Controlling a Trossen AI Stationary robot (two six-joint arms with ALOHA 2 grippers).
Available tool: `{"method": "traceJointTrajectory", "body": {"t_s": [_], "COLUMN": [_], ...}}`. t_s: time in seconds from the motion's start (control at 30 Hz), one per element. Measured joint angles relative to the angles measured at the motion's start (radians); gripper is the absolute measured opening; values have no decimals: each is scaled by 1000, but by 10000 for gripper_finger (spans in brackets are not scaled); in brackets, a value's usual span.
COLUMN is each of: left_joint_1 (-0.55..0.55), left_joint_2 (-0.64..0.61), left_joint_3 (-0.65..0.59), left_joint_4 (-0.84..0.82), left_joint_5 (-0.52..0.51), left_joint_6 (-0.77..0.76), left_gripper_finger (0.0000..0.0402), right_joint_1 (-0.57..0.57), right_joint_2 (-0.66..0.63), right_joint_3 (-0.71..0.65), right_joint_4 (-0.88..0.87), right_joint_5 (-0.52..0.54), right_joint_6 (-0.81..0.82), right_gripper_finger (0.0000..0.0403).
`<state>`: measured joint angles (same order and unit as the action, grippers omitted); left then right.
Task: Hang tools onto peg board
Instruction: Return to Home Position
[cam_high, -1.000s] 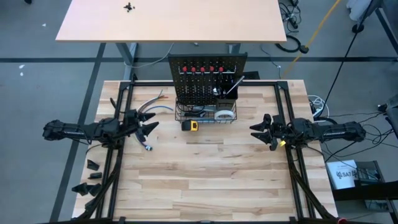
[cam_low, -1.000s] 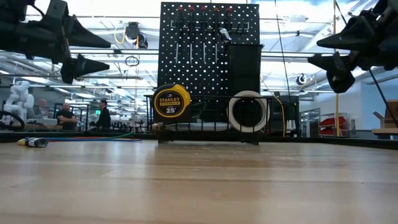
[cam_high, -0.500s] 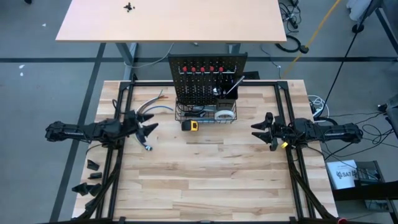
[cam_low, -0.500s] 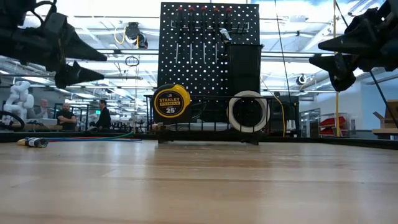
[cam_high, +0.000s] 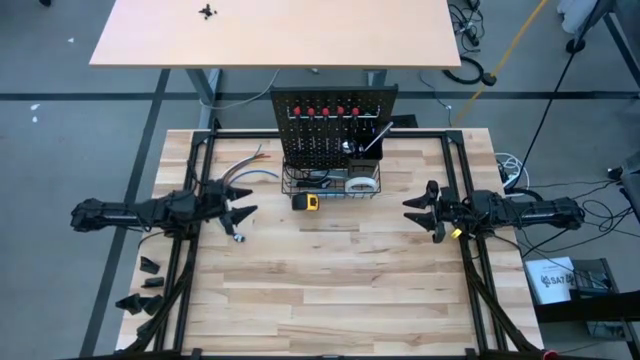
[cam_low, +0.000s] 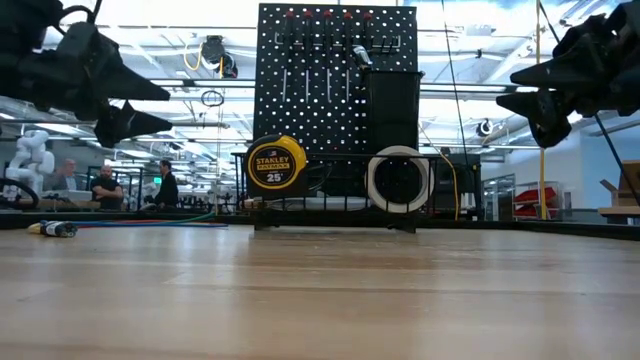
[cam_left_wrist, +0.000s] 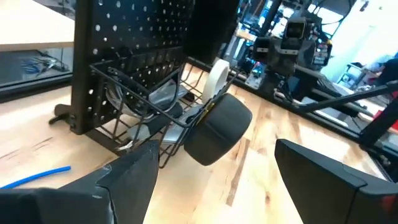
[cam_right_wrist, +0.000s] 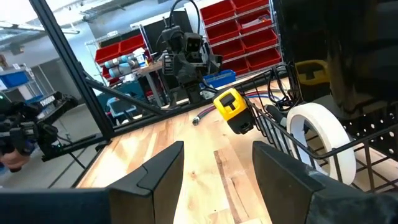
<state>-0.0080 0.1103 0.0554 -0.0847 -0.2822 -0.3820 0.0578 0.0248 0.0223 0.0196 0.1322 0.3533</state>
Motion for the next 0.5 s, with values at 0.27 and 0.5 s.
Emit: {"method": "traceJointTrajectory", "body": {"t_s": [0.27, 0.5], "left_joint_1": [115, 168], "left_joint_2": [15, 31], "left_joint_3": [-40, -41], "left_joint_4": [84, 76], "left_joint_5": [242, 279], "left_joint_6": [27, 131], "left_gripper_finger": [318, 318], "right_joint_1": [0, 0], "right_joint_2": [0, 0], "right_joint_3": [0, 0], "right_joint_4": [0, -1], "right_joint_5": [1, -1], "right_joint_6": [-10, -81], "right_gripper_finger": [185, 185]}}
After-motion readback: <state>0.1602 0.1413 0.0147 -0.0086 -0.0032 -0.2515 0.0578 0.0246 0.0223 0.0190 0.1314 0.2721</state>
